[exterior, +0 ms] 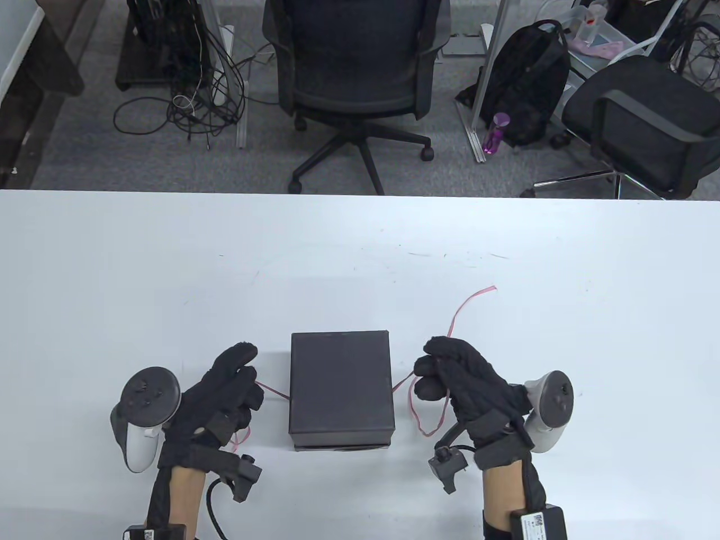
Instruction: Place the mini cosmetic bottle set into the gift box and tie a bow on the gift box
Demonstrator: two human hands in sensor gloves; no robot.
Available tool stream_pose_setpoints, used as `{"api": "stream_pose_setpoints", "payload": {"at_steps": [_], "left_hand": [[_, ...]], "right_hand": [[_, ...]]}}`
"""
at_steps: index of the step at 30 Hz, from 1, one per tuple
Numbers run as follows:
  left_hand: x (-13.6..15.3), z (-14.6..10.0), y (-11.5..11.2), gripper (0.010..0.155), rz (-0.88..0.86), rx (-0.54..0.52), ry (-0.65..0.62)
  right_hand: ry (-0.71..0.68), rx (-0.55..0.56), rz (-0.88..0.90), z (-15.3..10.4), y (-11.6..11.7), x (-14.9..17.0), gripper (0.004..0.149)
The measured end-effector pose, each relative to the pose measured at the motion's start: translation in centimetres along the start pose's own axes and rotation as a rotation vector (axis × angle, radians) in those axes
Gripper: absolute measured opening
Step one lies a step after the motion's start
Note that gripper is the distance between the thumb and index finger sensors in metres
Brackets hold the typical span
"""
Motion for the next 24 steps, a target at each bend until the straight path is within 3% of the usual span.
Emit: {"api": "stream_pose_setpoints", "payload": {"at_steps": [3, 6, 11, 15, 20, 24], "left_hand": [[-0.1, 0.2, 0.0, 0.046, -0.271, 0.054, -0.118], [-1.5, 0.4, 0.6, 0.045, -0.392, 0.099, -0.216], [-6.9, 0.9, 2.5, 0.046, -0.363, 0.041, -0.305], [-11.1, 0.8, 3.8, 0.046, -0.279, -0.017, -0.385], [-11.9, 0.5, 4.1, 0.045, -0.252, -0.033, -0.401], [-13.5, 0.1, 4.9, 0.045, -0.315, -0.075, -0.482]], "right_hand": [[-0.044, -0.132, 0.228, 0.3, 1.1, -0.5, 0.055], [-0.05, -0.154, 0.146, 1.3, 2.7, -1.0, 0.057], [-0.049, -0.155, -0.117, 4.0, 5.3, -3.5, 0.057], [-0.095, -0.141, -0.101, 5.4, 7.3, -5.3, 0.054], [-0.146, -0.106, -0.15, 5.5, 8.0, -5.4, 0.05], [-0.067, -0.085, -0.264, 5.3, 7.6, -4.0, 0.046]]}}
Point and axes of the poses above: the tracker on the back of each hand, its own x axis roughly to the little-finger side, its own z axis roughly from the wrist to the fingertips, y = z × x, the point moved 3 cm from there along z, roughly from the wrist to the fingertips, and after that the axes turned 12 degrees about z, right-handed, at the moved point
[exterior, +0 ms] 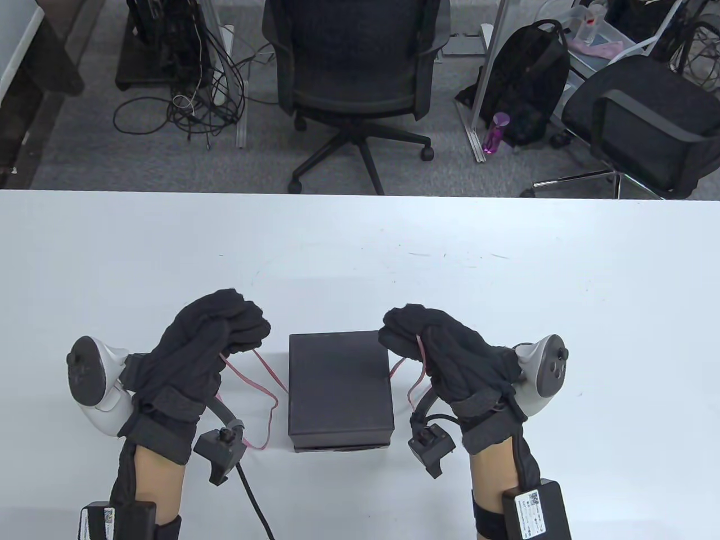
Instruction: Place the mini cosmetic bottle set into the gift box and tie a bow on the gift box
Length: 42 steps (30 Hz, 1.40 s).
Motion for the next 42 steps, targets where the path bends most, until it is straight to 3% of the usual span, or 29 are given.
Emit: {"api": "stream_pose_setpoints", "payload": {"at_steps": [2, 3, 6, 9, 12, 16, 18, 22, 29, 37, 42], "left_hand": [[-1.0, -0.1, 0.0, 0.045, -0.037, -0.016, -0.051], [-0.9, -0.2, 0.0, 0.045, -0.03, -0.023, -0.044], [0.7, -0.7, -0.1, 0.045, 0.095, -0.009, 0.043], [2.3, -1.1, -0.4, 0.046, 0.14, 0.008, 0.119], [0.8, -0.7, -0.7, 0.046, 0.115, 0.005, 0.045], [-4.1, 0.2, -0.8, 0.045, 0.054, -0.051, -0.127], [-5.0, 0.4, -0.8, 0.045, 0.053, -0.078, -0.148], [-4.5, 0.3, -1.2, 0.043, 0.094, -0.068, -0.12], [-2.9, -0.3, -1.5, 0.042, 0.1, -0.05, -0.083], [-0.7, -1.3, -3.1, 0.043, 0.197, 0.01, -0.032], [1.9, -3.0, -4.5, 0.043, 0.293, -0.07, -0.023]], "right_hand": [[-0.029, 0.013, -0.05, -0.1, -0.1, -0.2, 0.045], [-0.108, 0.041, -0.008, -0.2, -0.1, -1.1, 0.044], [-0.255, 0.083, 0.127, -0.2, 0.0, -4.3, 0.044], [-0.357, 0.083, 0.074, -0.5, 0.5, -7.4, 0.044], [-0.34, 0.071, 0.013, -0.6, 1.0, -7.6, 0.044], [-0.271, 0.059, -0.089, -0.5, 1.8, -5.9, 0.044], [-0.253, 0.054, -0.112, -0.4, 2.1, -5.4, 0.044], [-0.278, 0.047, -0.107, 0.2, 2.8, -5.8, 0.044], [-0.394, 0.064, -0.097, 1.1, 4.3, -9.5, 0.044], [-0.263, 0.071, -0.222, 0.3, 3.5, -5.4, 0.048], [-0.187, 0.071, -0.313, -1.0, 3.2, -2.4, 0.051]]}}
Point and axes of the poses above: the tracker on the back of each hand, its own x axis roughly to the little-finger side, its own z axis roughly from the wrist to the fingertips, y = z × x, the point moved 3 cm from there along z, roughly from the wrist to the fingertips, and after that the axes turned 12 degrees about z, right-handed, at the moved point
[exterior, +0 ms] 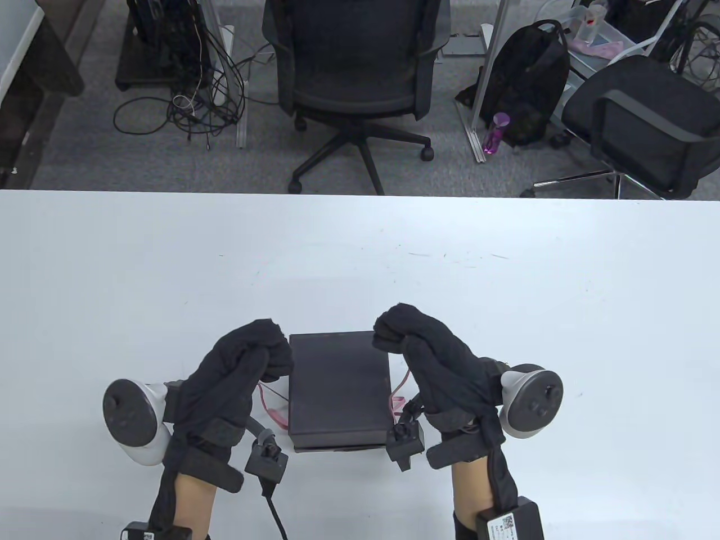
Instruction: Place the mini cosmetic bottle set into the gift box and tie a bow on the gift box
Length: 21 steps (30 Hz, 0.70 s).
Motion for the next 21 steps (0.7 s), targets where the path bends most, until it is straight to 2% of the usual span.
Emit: {"api": "stream_pose_setpoints", "payload": {"at_steps": [6, 12, 17, 21], "left_hand": [[2.0, -2.1, -3.0, 0.05, 0.11, 0.017, -0.006], [3.1, -3.0, -4.9, 0.06, 0.144, 0.074, 0.0], [3.1, -3.0, -6.1, 0.069, 0.056, 0.218, -0.036], [3.3, -3.4, -7.3, 0.07, -0.074, 0.314, -0.026]], "right_hand": [[0.045, -0.017, -0.16, -2.3, 1.6, 1.9, 0.052], [0.107, -0.128, -0.333, -3.2, 4.0, 2.4, 0.059], [0.143, -0.254, -0.463, -3.6, 6.0, 2.6, 0.066], [0.158, -0.269, -0.511, -3.9, 7.0, 3.4, 0.066]]}}
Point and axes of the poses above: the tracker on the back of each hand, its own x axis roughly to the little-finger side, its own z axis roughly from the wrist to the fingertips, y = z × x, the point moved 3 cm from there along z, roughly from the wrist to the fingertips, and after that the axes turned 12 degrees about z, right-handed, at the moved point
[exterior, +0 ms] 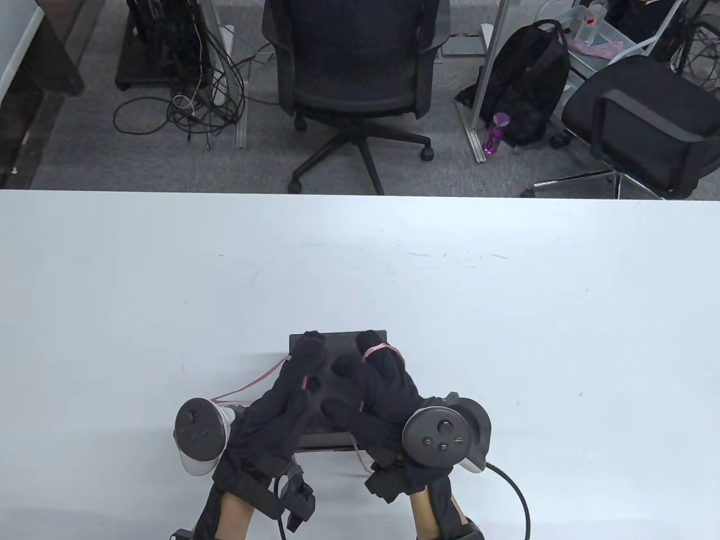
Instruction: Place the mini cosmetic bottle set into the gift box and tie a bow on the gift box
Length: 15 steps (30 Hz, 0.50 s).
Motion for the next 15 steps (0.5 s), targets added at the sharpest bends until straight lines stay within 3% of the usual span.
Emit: {"api": "stream_pose_setpoints", "payload": {"at_steps": [4, 10, 13, 15], "left_hand": [[0.1, 0.1, -1.5, 0.07, -0.062, 0.066, -0.006], [0.8, 0.2, -2.2, 0.069, -0.228, 0.134, 0.013], [0.4, 0.0, -0.8, 0.062, -0.19, 0.115, 0.008], [0.1, -0.3, 0.8, 0.058, -0.137, 0.037, 0.0]], "right_hand": [[-0.02, 0.002, -0.029, 0.1, 1.1, -0.3, 0.063], [-0.038, 0.085, 0.06, -0.2, 1.1, -0.2, 0.042], [-0.032, 0.073, 0.133, -0.2, 0.5, 0.2, 0.04], [-0.03, 0.092, 0.197, -0.2, -0.2, 0.7, 0.039]]}}
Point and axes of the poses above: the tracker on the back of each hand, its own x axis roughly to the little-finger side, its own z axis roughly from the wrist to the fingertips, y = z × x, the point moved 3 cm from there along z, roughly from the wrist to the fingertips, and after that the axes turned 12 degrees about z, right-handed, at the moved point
